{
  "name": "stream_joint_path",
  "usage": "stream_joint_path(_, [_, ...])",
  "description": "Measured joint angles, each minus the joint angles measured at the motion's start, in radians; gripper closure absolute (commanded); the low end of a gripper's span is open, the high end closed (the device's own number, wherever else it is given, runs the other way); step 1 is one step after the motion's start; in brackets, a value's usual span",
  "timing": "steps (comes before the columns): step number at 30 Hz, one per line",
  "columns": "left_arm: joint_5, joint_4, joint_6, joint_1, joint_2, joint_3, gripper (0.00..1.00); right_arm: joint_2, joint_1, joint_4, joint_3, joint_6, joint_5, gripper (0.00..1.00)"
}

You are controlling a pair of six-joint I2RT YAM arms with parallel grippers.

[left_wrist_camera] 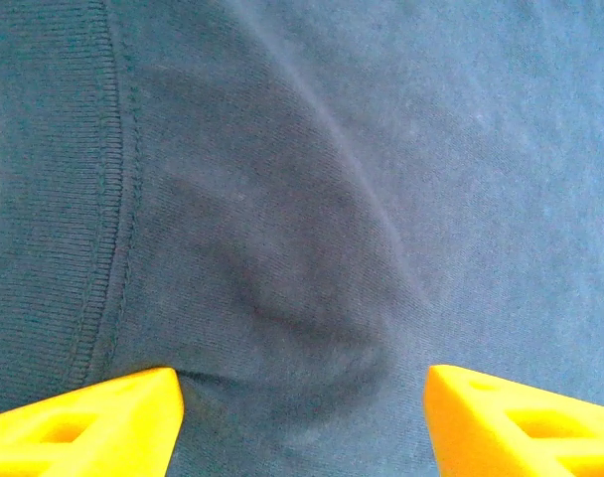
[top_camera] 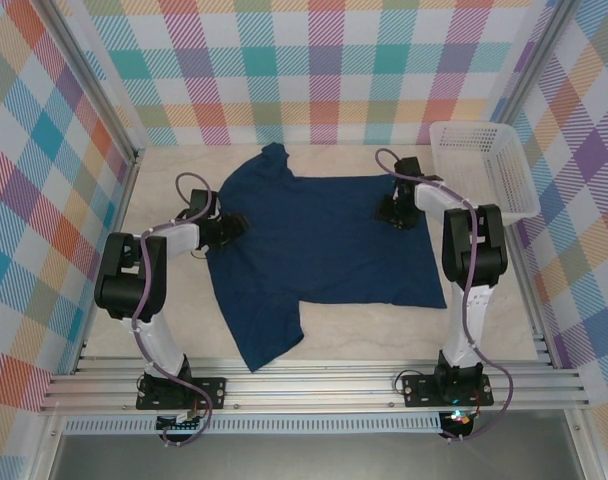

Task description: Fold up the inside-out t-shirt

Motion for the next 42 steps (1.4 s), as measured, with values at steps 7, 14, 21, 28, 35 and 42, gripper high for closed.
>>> stream_joint_path(7, [-0.002, -0.032, 0.012, 0.017, 0.091, 0.131, 0.33, 0.095, 0.000, -0.056, 0.153, -0.002, -0.002, 0.47])
stream_joint_path(14, [-0.005, -0.108, 0.038, 0.018, 0.200, 0.311, 0.32, 0.259, 0.000, -0.123, 0.432, -0.031, -0.022, 0.47])
stream_joint_path(21, [-0.025, -0.135, 0.065, 0.018, 0.077, 0.253, 0.28, 0.125, 0.009, -0.078, 0.280, -0.080, -0.039, 0.41])
stream_joint_path(28, [-0.040, -0.137, 0.057, -0.030, -0.446, -0.081, 0.26, -0.467, 0.014, -0.033, -0.297, -0.055, 0.006, 0.40])
stream_joint_path(35, [-0.027, -0.226, 0.027, -0.139, -0.556, -0.231, 0.26, -0.639, -0.154, -0.061, -0.564, 0.015, 0.063, 0.42])
stream_joint_path(42, [-0.026, -0.287, 0.028, -0.208, -0.554, -0.233, 0.26, -0.543, -0.222, -0.042, -0.625, 0.063, 0.051, 0.47])
